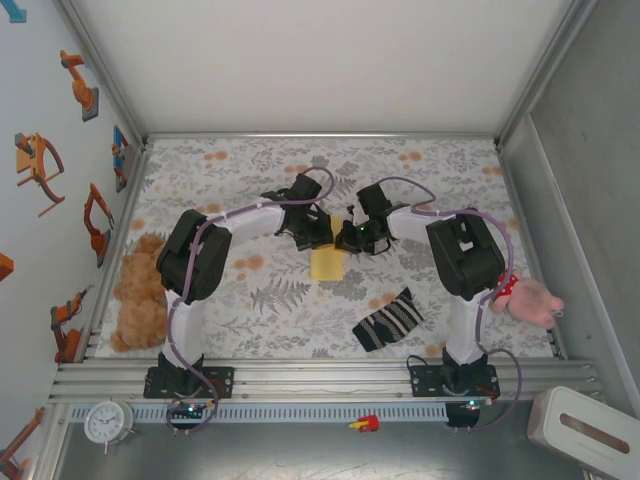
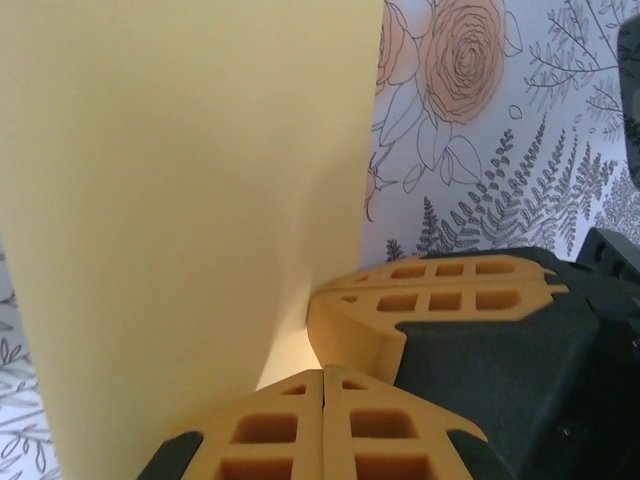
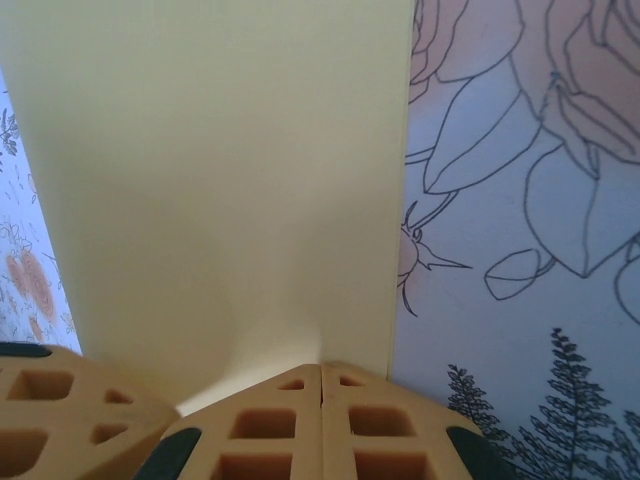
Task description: Fold a paper plane with a square sheet of paper (pick it up from the middle)
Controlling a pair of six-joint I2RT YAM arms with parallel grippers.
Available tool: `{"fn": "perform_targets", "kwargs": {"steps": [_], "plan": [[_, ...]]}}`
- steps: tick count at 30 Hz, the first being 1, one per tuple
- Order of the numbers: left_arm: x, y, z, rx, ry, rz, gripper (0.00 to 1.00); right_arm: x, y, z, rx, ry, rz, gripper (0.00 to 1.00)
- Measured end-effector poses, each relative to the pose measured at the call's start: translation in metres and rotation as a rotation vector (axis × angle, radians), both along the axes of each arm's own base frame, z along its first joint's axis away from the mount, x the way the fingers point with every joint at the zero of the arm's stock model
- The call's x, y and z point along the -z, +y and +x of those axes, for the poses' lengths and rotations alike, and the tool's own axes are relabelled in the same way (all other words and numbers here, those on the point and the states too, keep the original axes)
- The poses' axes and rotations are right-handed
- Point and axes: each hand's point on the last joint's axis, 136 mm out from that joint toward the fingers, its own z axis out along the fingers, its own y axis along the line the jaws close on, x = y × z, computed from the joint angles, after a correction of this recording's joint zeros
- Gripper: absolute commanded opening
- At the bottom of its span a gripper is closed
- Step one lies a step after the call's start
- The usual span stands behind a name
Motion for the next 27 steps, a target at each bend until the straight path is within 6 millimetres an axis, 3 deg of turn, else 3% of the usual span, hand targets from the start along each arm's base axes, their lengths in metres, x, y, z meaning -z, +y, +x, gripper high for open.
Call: {"fn": "perform_targets", "kwargs": {"steps": [9, 20, 27], "plan": [[0.021, 0.004, -0.002, 0.027, 0.038, 0.053, 0.03, 0.001, 0.000, 0.000, -0.006, 0.004, -0.006, 0.00], [0.029, 0.024, -0.002, 0.116, 0.036, 0.042, 0.05, 0.007, -0.002, -0.003, -0.027, 0.030, -0.029, 0.00], [0.030, 0.054, -0.003, 0.119, 0.049, -0.004, 0.05, 0.009, -0.004, -0.004, -0.037, 0.028, -0.033, 0.00]]}}
